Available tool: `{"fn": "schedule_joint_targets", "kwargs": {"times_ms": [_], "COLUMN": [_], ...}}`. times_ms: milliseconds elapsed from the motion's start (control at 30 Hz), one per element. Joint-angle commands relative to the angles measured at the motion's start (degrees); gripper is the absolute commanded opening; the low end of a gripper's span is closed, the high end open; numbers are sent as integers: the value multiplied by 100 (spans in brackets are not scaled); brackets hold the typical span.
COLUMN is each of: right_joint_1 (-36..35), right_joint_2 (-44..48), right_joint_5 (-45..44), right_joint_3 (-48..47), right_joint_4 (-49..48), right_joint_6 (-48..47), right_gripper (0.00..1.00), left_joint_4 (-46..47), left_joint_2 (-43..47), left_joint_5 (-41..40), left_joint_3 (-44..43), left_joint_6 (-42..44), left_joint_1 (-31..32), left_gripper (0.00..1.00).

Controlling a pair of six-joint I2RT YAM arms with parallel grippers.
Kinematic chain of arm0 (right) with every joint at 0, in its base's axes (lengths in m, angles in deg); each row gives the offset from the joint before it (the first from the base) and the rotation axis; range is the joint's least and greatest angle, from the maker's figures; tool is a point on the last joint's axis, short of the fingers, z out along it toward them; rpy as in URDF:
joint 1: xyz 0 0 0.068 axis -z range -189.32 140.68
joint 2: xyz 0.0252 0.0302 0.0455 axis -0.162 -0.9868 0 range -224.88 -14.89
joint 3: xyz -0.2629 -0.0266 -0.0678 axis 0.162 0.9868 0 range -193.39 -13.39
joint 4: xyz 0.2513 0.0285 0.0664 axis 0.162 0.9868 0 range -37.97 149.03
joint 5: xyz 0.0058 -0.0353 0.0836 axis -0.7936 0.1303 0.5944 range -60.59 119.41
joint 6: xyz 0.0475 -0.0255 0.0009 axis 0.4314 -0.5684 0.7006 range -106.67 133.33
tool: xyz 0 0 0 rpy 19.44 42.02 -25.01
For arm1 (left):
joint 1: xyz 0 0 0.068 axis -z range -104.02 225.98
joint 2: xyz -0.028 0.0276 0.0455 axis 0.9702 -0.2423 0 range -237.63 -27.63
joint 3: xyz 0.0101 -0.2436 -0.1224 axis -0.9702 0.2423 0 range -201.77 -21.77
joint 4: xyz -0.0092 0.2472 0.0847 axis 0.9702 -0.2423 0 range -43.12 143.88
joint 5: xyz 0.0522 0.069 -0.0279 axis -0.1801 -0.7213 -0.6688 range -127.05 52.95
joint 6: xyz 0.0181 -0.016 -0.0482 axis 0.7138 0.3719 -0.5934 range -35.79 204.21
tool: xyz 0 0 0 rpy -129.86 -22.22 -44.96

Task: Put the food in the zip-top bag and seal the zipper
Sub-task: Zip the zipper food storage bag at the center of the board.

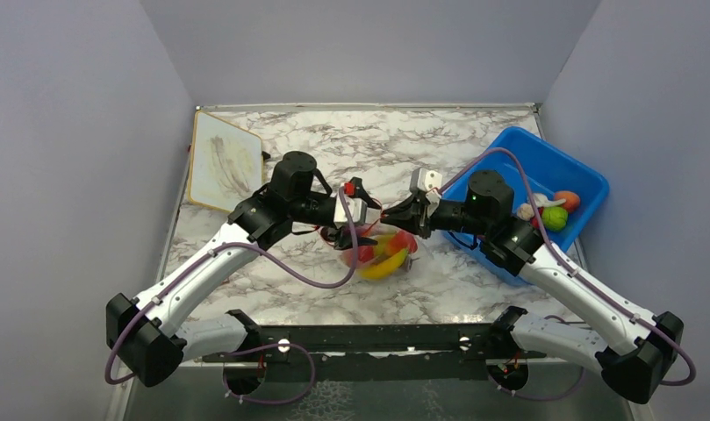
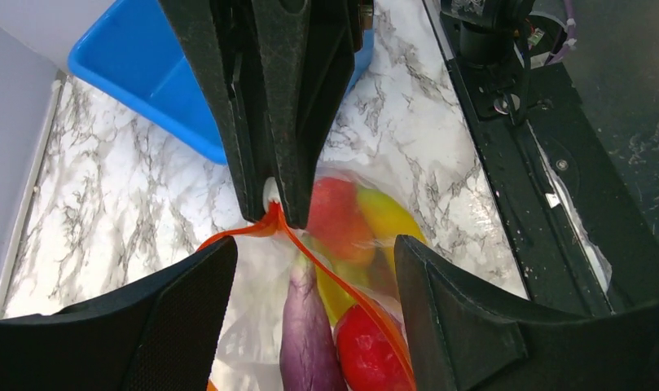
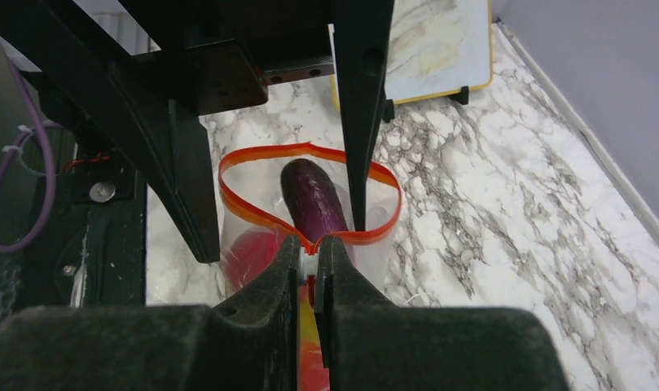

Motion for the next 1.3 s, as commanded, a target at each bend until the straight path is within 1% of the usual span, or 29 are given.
{"fn": "schedule_joint_targets", "kwargs": {"times_ms": [0, 167, 300, 400, 567, 633, 800, 900, 1000, 1067, 1167, 1233, 1267], "right_joint_1": [-38, -38, -38, -38, -38, -34, -38, -38, -38, -36, -38, -38, -38], "right_joint_2": [-89, -169, -238, -188, -27, 32, 240, 319, 315, 312, 328, 360, 380], "right_joint_5": [528, 473, 416, 590, 963, 1086, 1465, 1480, 1504, 1477, 1406, 1288, 1193], "right_joint_3": [-188, -229, -277, -273, -168, -177, -120, -101, -129, -129, -90, -43, -13], "right_joint_4": [177, 376, 559, 494, 300, 396, 639, 667, 710, 719, 678, 606, 578], "right_joint_6": [-147, -288, -436, -547, -742, -921, -1420, -1539, -1610, -1599, -1503, -1399, -1366], "right_gripper": [1, 1, 1, 1, 1, 1, 1, 1, 1, 1, 1, 1, 3], "left_joint_4": [459, 583, 681, 690, 508, 448, 353, 237, 149, 117, 69, 53, 50], "left_joint_2": [-67, 21, 212, 278, 139, 90, -21, -75, -99, -90, -67, -35, -14], "left_joint_5": [-285, -580, -641, -528, -179, -62, -119, -52, 15, -60, -208, -272, -288], "left_joint_3": [-49, 31, 122, 257, 326, 315, 248, 163, 120, 112, 125, 135, 132], "left_joint_6": [164, 191, 225, 294, 414, 466, 589, 657, 708, 709, 710, 688, 675], "left_joint_1": [159, 297, 340, 351, 349, 357, 349, 353, 349, 351, 351, 350, 354], "left_gripper": [73, 73, 72, 72, 73, 74, 74, 71, 66, 56, 31, 18, 11]}}
